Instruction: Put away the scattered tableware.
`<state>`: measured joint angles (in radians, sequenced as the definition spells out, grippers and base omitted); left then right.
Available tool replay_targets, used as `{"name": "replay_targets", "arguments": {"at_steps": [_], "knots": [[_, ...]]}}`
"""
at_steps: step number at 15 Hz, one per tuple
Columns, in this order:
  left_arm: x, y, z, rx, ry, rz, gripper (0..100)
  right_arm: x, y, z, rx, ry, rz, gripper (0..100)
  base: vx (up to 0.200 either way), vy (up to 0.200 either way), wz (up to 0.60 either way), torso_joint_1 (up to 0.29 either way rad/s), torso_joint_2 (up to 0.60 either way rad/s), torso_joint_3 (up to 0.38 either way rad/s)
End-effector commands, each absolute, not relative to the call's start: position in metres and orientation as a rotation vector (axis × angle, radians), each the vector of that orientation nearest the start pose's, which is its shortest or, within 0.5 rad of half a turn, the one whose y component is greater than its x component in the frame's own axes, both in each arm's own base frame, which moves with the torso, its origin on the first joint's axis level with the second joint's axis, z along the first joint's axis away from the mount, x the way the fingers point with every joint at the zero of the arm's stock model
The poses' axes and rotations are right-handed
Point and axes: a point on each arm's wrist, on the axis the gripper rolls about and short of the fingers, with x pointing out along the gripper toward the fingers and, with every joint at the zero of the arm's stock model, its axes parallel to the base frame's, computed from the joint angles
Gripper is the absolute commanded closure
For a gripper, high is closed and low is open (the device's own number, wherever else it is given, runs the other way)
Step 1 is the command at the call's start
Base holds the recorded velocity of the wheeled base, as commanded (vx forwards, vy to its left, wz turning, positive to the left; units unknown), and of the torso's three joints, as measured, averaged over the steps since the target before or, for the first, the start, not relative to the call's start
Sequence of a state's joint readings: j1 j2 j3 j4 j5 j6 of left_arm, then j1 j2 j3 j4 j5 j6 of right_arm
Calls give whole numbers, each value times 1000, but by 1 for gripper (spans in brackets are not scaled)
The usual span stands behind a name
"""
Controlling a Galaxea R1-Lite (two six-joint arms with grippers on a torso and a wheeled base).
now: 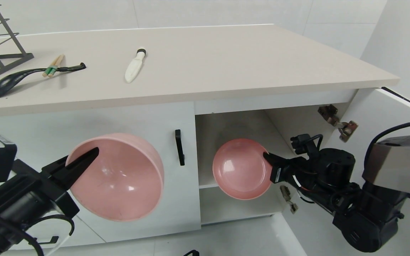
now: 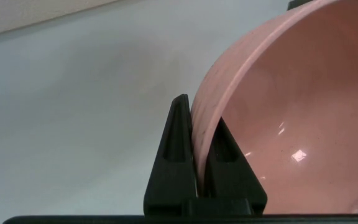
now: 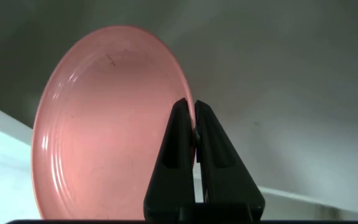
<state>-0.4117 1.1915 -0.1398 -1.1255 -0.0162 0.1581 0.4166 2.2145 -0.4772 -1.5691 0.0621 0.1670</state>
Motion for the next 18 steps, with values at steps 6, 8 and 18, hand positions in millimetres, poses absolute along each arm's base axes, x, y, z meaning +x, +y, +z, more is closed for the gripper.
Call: {"name": "replay_targets", "arguments": {"at_steps": [6, 8, 18], "knots": [[134, -58, 174, 130, -115, -415, 100, 335, 139, 19, 194, 181, 440, 100, 0, 0, 0, 0, 0, 0], [131, -61, 175, 118, -128, -440, 100, 348, 137, 15, 199, 155, 426, 100, 0, 0, 0, 0, 0, 0], [118, -78, 175, 46, -131, -590, 100, 400, 143, -13, 205, 151, 399, 100, 0, 0, 0, 0, 0, 0]]}}
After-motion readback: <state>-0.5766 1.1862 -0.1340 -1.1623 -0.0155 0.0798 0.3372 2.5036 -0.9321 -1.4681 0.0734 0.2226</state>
